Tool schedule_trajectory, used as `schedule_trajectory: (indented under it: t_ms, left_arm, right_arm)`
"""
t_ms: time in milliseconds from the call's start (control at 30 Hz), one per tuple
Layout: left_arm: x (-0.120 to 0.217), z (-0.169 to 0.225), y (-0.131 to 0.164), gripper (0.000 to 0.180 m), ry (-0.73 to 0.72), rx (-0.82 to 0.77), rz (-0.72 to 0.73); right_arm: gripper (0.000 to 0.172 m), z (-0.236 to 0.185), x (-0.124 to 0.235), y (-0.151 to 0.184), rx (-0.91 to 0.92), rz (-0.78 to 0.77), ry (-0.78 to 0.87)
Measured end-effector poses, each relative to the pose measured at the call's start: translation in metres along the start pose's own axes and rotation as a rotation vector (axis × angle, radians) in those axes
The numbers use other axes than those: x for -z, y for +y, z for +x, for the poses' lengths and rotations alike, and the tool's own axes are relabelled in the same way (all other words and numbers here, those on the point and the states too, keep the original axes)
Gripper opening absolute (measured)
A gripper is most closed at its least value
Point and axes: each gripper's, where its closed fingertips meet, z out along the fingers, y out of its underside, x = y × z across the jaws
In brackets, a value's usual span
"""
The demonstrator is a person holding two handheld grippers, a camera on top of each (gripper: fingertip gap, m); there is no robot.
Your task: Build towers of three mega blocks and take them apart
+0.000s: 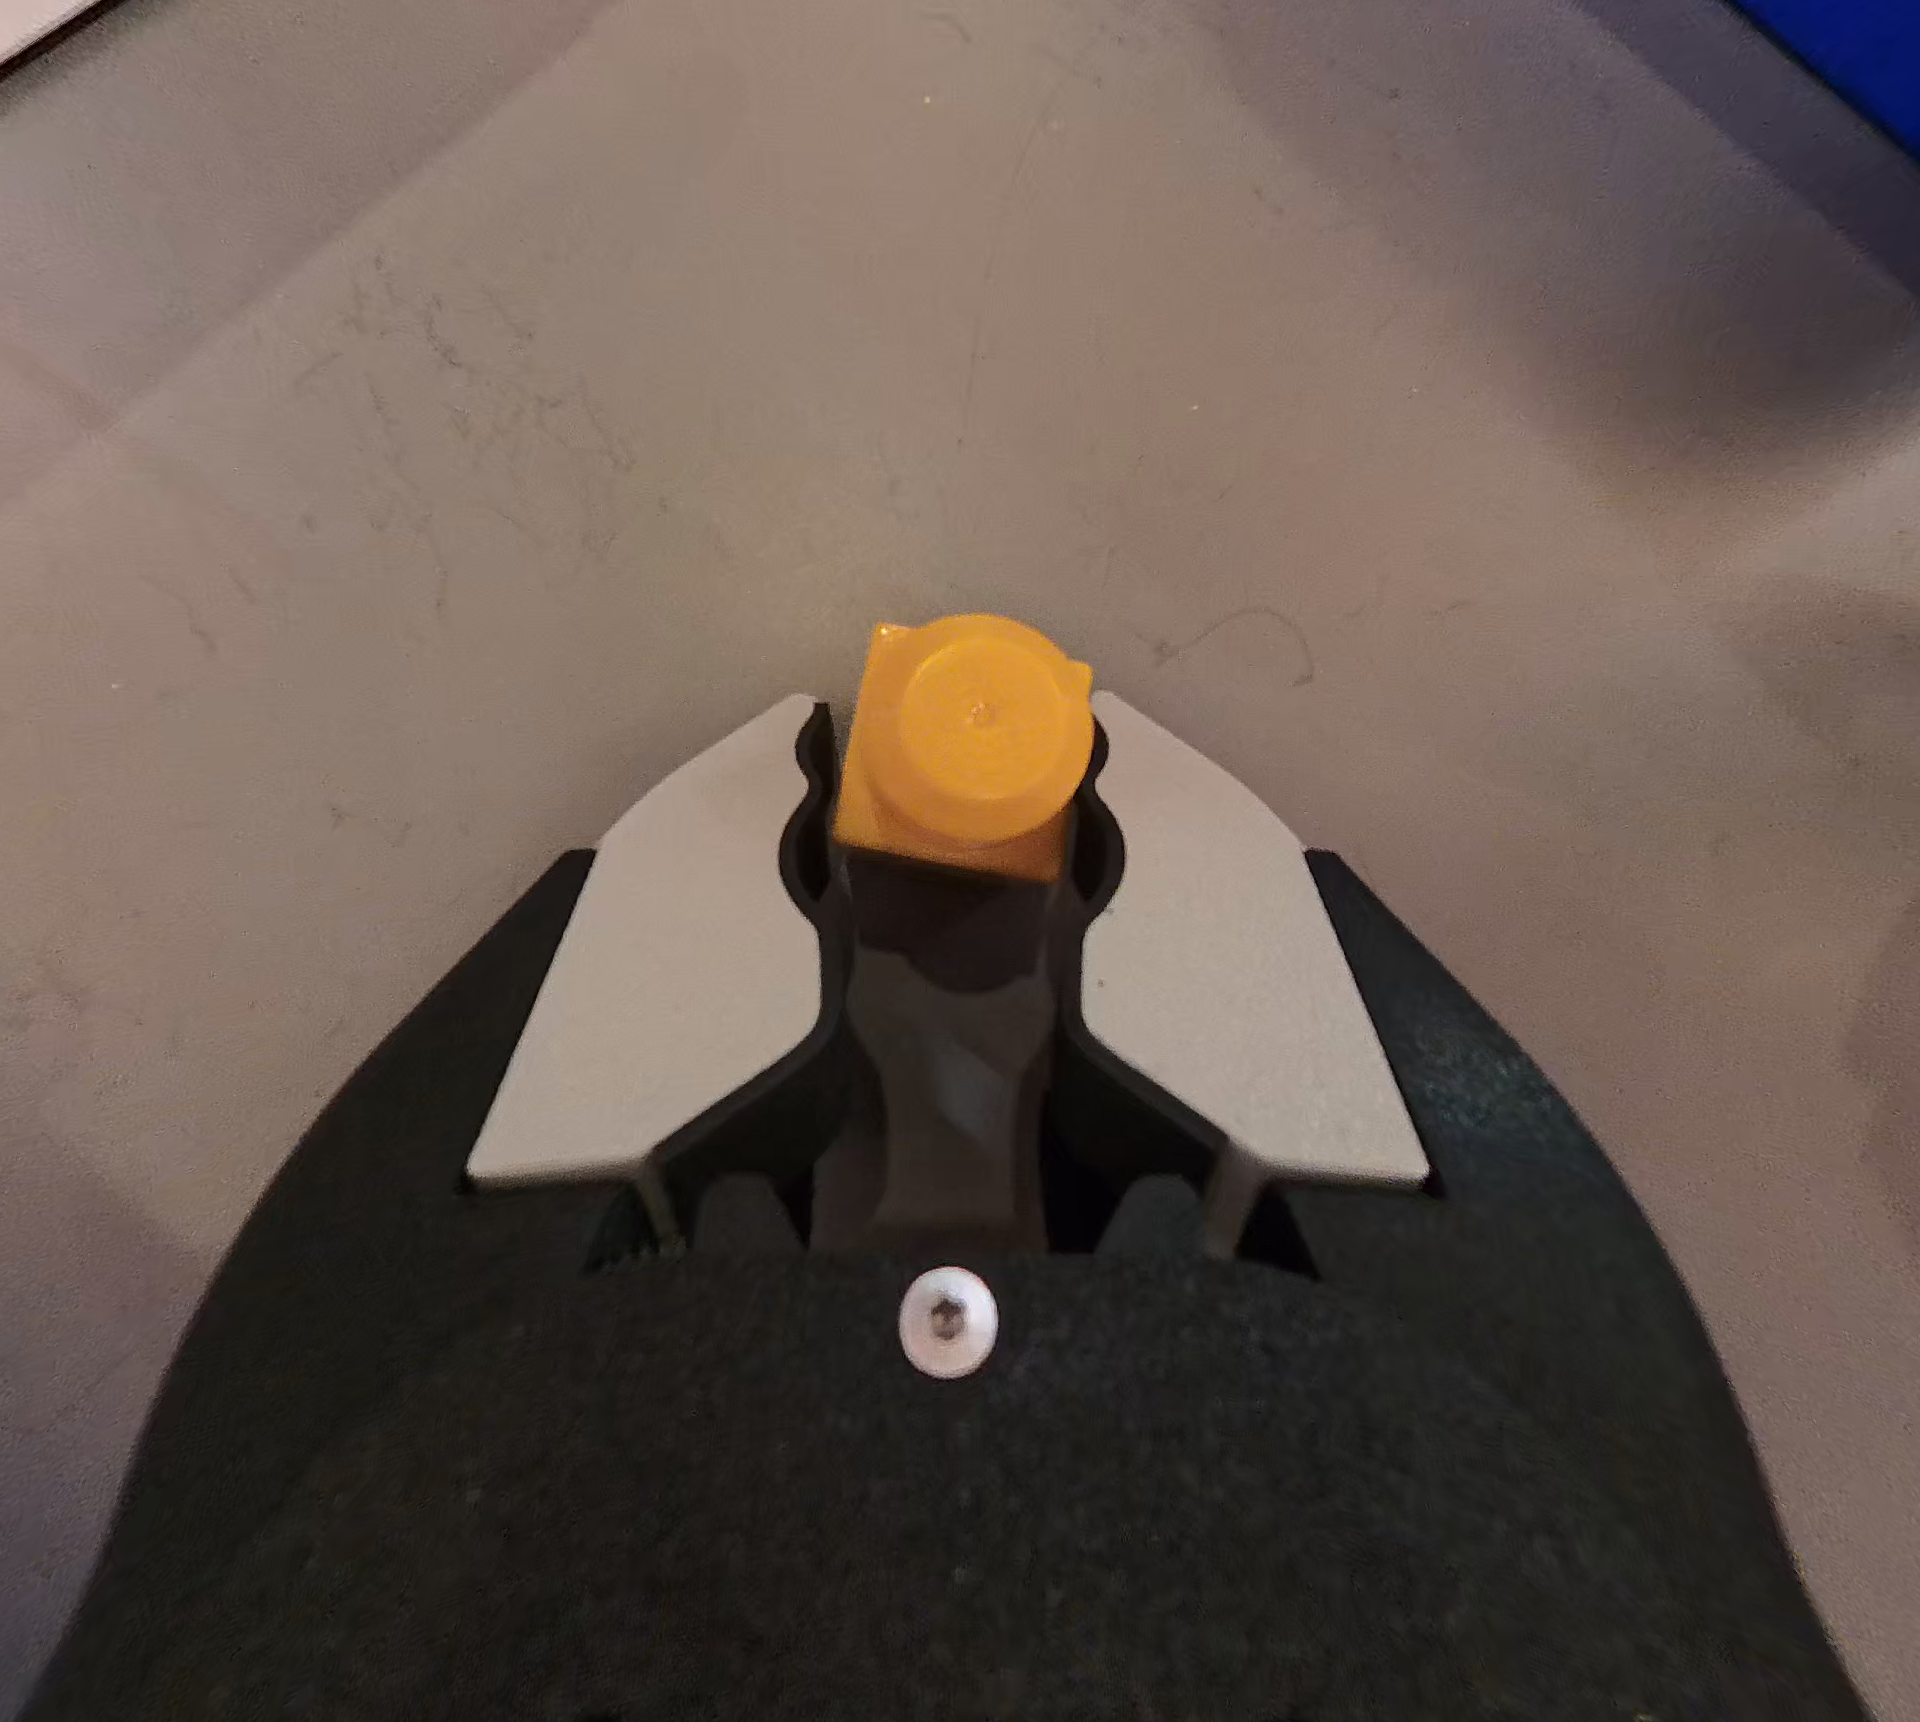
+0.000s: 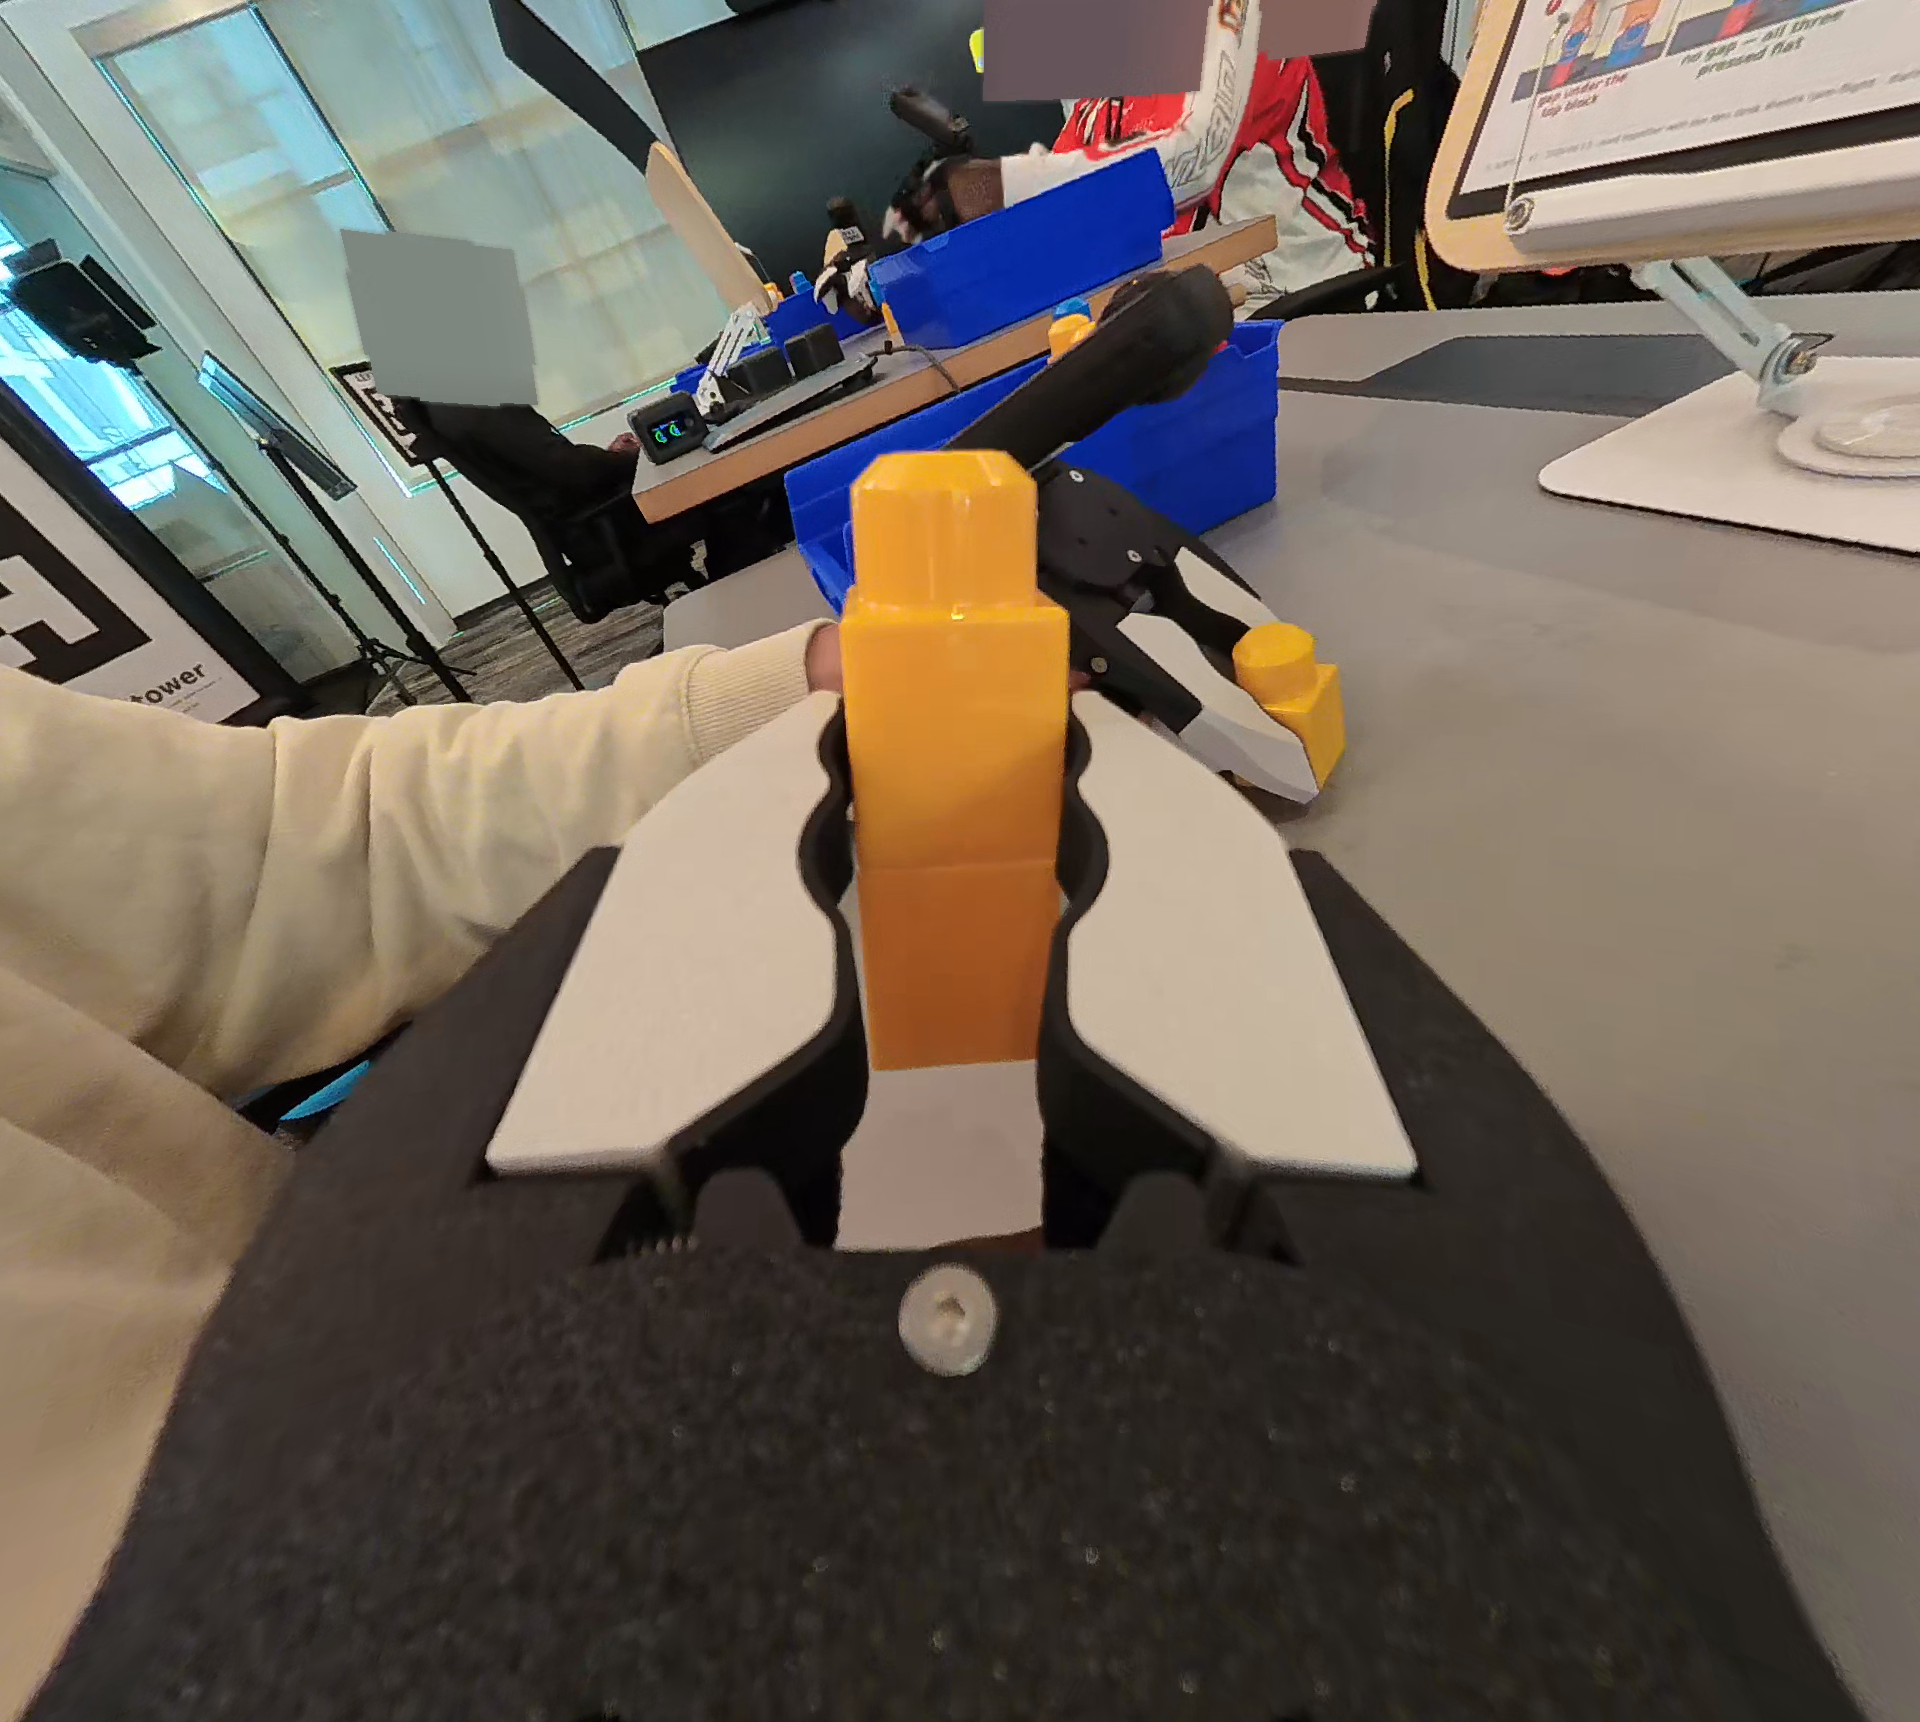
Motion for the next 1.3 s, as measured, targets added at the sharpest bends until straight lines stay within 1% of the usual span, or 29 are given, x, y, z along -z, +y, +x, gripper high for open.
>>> schedule_trajectory:
  t_ms: [67, 133, 200, 267, 300, 400, 433, 467, 500, 567, 667, 733, 800, 867, 967, 1000, 1067, 1100, 1167, 1233, 1300]
  left_arm:
    - [0.001, 0.001, 0.001, 0.046, 0.001, -0.007, -0.006]
    - [0.01, 0.0, -0.003, 0.053, -0.012, -0.019, 0.01]
    - [0.035, 0.006, -0.016, 0.059, 0.008, -0.03, 0.064]
    - [0.072, 0.023, -0.033, 0.066, 0.06, -0.064, 0.148]
    - [0.091, 0.043, -0.04, 0.067, 0.153, -0.085, 0.184]
    - [0.144, 0.116, -0.056, 0.066, 0.562, -0.093, 0.263]
    - [0.153, 0.133, -0.056, 0.065, 0.649, -0.102, 0.258]
    - [0.156, 0.144, -0.05, 0.065, 0.688, -0.131, 0.224]
    - [0.154, 0.15, -0.041, 0.067, 0.687, -0.168, 0.19]
    - [0.148, 0.157, -0.028, 0.067, 0.665, -0.207, 0.176]
    - [0.141, 0.165, -0.026, 0.067, 0.673, -0.159, 0.228]
    - [0.141, 0.164, -0.029, 0.064, 0.689, -0.114, 0.276]
    - [0.146, 0.16, -0.03, 0.037, 0.719, -0.069, 0.31]
    - [0.149, 0.159, -0.027, 0.036, 0.735, -0.056, 0.313]
    - [0.144, 0.159, -0.019, 0.036, 0.702, -0.075, 0.264]
    - [0.141, 0.158, -0.016, 0.036, 0.672, -0.089, 0.245]
    - [0.125, 0.158, 0.005, 0.036, 0.594, -0.169, 0.13]
    - [0.116, 0.158, 0.014, 0.036, 0.555, -0.201, 0.098]
    - [0.112, 0.167, 0.026, 0.036, 0.585, -0.214, 0.078]
    - [0.109, 0.158, 0.026, 0.036, 0.529, -0.179, 0.106]
    - [0.114, 0.149, 0.018, 0.036, 0.501, -0.105, 0.172]
  right_arm:
    - [0.036, 0.003, 0.0, 0.002, -0.007, -0.003, 0.01]
    - [0.036, 0.011, 0.0, 0.004, -0.016, -0.014, 0.052]
    - [0.036, 0.014, 0.0, 0.005, -0.03, -0.014, 0.066]
    - [0.036, 0.012, -0.001, 0.004, -0.045, -0.004, 0.043]
    - [0.036, 0.008, -0.004, 0.003, -0.05, -0.004, 0.014]
    - [0.036, -0.016, -0.019, -0.004, -0.074, 0.02, -0.142]
    - [0.036, -0.024, -0.023, -0.012, -0.106, 0.064, -0.202]
    - [0.036, -0.028, -0.027, -0.021, -0.148, 0.11, -0.243]
    - [0.036, -0.03, -0.03, -0.03, -0.193, 0.154, -0.274]
    - [0.036, -0.034, -0.038, -0.039, -0.241, 0.199, -0.308]
    - [0.036, -0.038, -0.055, -0.034, -0.202, 0.175, -0.277]
    - [0.036, -0.045, -0.061, -0.034, -0.22, 0.179, -0.308]
    - [0.036, -0.041, -0.062, -0.036, -0.229, 0.199, -0.293]
    - [0.036, -0.045, -0.064, -0.033, -0.22, 0.175, -0.309]
    - [0.036, -0.046, -0.066, -0.026, -0.213, 0.137, -0.309]
    - [0.036, -0.044, -0.067, -0.027, -0.216, 0.149, -0.297]
    - [0.036, -0.042, -0.053, -0.053, -0.29, 0.291, -0.357]
    - [0.036, -0.035, -0.048, -0.065, -0.301, 0.33, -0.341]
    - [0.036, -0.028, -0.039, -0.081, -0.233, 0.33, -0.299]
    - [0.036, -0.026, -0.032, -0.093, -0.18, 0.313, -0.27]
    - [0.036, -0.023, -0.026, -0.095, -0.115, 0.27, -0.215]
